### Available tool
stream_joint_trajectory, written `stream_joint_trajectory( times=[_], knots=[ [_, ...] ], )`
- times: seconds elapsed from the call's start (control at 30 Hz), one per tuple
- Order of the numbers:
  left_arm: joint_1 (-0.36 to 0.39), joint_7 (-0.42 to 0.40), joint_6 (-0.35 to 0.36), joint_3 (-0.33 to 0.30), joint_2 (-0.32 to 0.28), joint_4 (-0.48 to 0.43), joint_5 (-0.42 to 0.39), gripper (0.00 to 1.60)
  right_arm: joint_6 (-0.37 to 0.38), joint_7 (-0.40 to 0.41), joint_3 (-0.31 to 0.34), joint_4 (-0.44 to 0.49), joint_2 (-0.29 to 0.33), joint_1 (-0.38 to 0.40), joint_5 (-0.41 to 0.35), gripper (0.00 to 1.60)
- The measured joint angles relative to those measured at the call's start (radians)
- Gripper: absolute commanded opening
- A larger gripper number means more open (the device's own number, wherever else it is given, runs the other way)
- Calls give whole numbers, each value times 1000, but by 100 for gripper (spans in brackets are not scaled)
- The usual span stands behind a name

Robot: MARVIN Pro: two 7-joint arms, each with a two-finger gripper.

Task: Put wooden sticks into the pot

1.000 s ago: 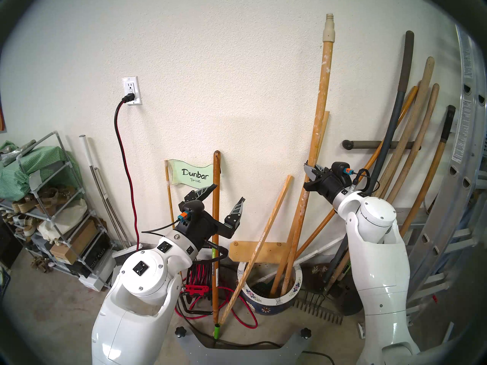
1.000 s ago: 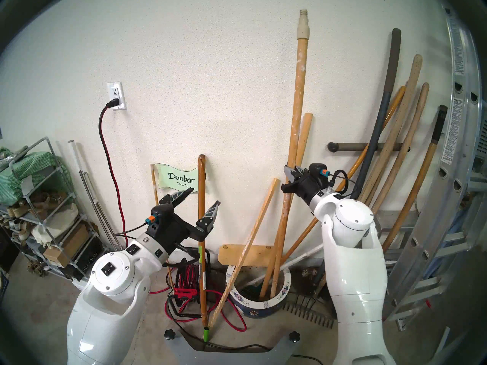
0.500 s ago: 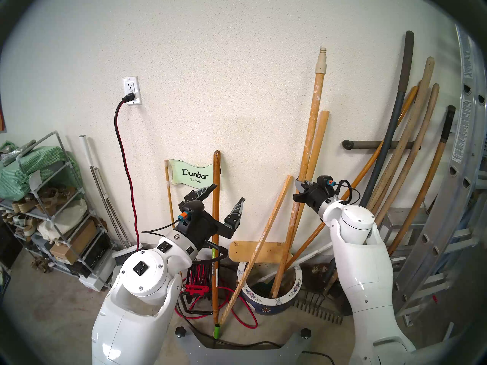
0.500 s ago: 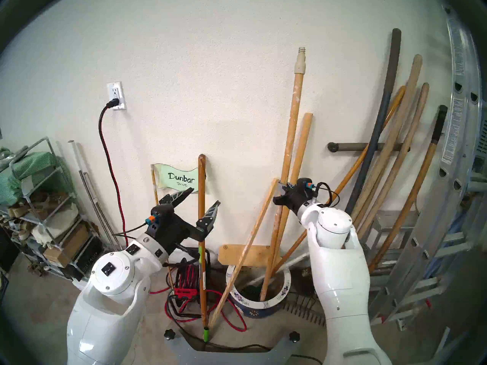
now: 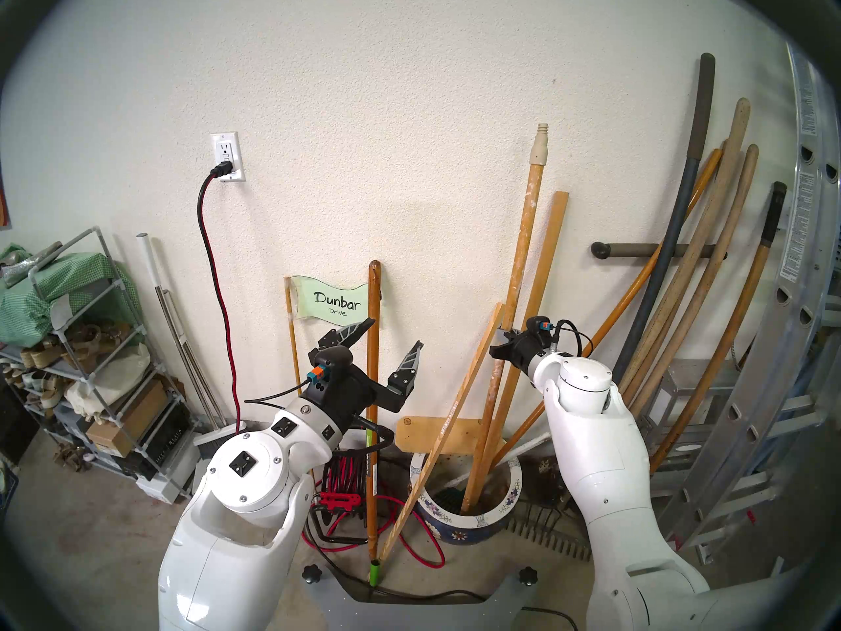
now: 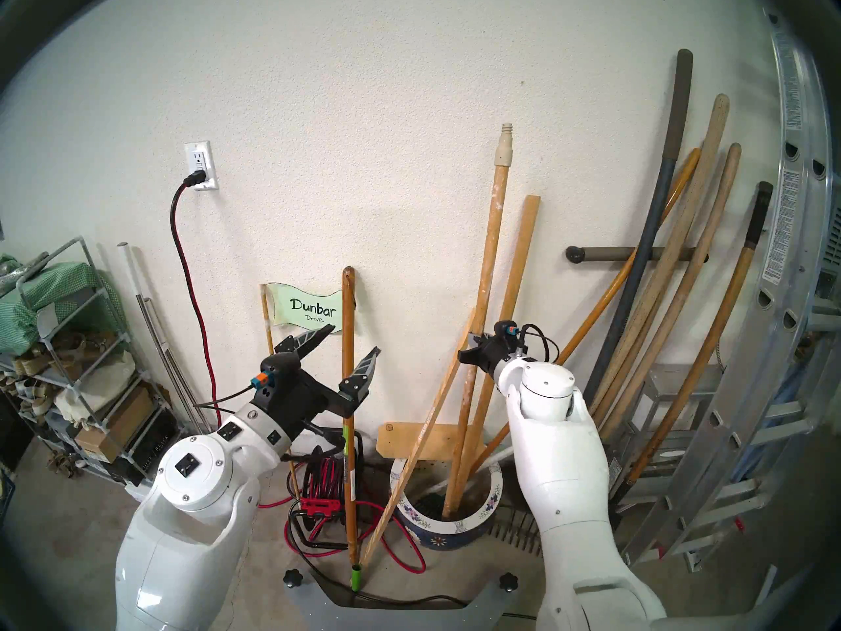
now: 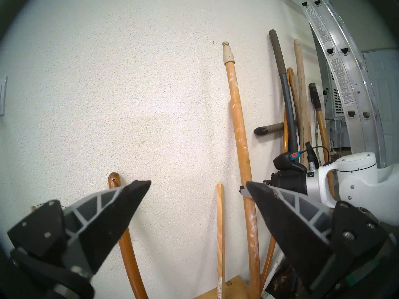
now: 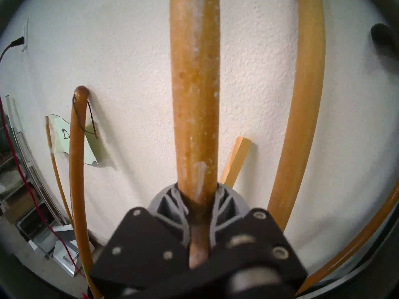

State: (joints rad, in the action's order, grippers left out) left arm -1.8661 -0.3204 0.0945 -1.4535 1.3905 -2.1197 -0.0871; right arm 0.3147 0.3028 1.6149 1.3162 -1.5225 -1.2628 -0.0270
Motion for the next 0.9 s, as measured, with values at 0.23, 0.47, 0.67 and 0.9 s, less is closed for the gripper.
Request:
stream_joint_trajectory(
  times=[0.23, 0.47, 0.67, 0.9],
  knots=[
    [0, 0, 0, 0, 0, 0, 0, 160, -11, -36, -7, -103, -22, 68, 15, 0],
    [0, 0, 0, 0, 0, 0, 0, 160, -33, -76, -13, -212, -41, 144, 32, 0],
    [0, 0, 0, 0, 0, 0, 0, 160, -60, -127, -12, -322, -60, 217, 45, 0],
    [0, 0, 0, 0, 0, 0, 0, 160, -72, -163, -10, -404, -76, 274, 51, 0]
  ],
)
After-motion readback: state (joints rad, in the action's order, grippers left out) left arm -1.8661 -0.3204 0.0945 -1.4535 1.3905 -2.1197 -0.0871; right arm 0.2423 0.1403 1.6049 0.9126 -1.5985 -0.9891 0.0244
